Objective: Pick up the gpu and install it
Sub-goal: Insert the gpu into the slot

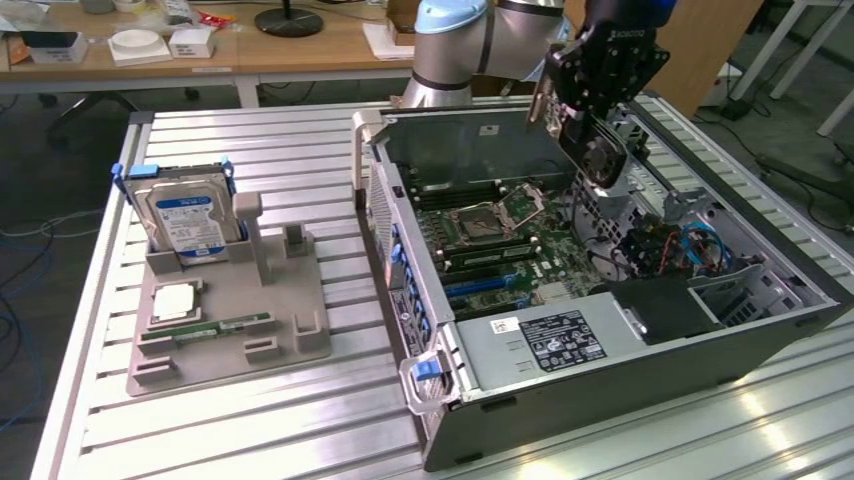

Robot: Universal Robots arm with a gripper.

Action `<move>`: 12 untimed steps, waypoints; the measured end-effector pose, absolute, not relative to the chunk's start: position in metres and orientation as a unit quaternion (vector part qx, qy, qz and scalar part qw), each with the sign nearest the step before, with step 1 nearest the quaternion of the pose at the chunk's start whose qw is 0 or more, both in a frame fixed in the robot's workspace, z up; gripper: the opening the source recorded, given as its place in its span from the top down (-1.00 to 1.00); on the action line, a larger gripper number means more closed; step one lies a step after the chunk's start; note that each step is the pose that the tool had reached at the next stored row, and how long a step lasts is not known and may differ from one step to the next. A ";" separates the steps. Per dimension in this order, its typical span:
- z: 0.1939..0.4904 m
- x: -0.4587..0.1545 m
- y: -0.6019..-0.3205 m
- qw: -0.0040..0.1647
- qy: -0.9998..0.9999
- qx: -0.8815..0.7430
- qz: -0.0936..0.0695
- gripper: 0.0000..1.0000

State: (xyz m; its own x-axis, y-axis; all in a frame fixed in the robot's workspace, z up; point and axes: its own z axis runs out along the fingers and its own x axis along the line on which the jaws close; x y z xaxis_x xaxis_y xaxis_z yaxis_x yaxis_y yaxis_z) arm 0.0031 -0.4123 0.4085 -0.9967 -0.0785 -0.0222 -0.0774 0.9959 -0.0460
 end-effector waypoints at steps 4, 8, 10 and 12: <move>0.409 0.003 -0.412 0.012 0.998 -0.061 -0.022 0.47; 0.409 0.003 -0.412 0.013 0.996 -0.085 -0.022 0.47; 0.409 0.003 -0.412 0.013 0.995 -0.097 -0.022 0.47; 0.409 0.003 -0.412 0.014 0.994 -0.110 -0.022 0.47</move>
State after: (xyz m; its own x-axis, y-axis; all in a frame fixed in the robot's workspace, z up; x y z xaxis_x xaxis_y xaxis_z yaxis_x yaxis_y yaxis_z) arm 0.0031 -0.4124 0.4085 -0.9755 -0.2189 -0.0222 -0.2177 0.9749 -0.0460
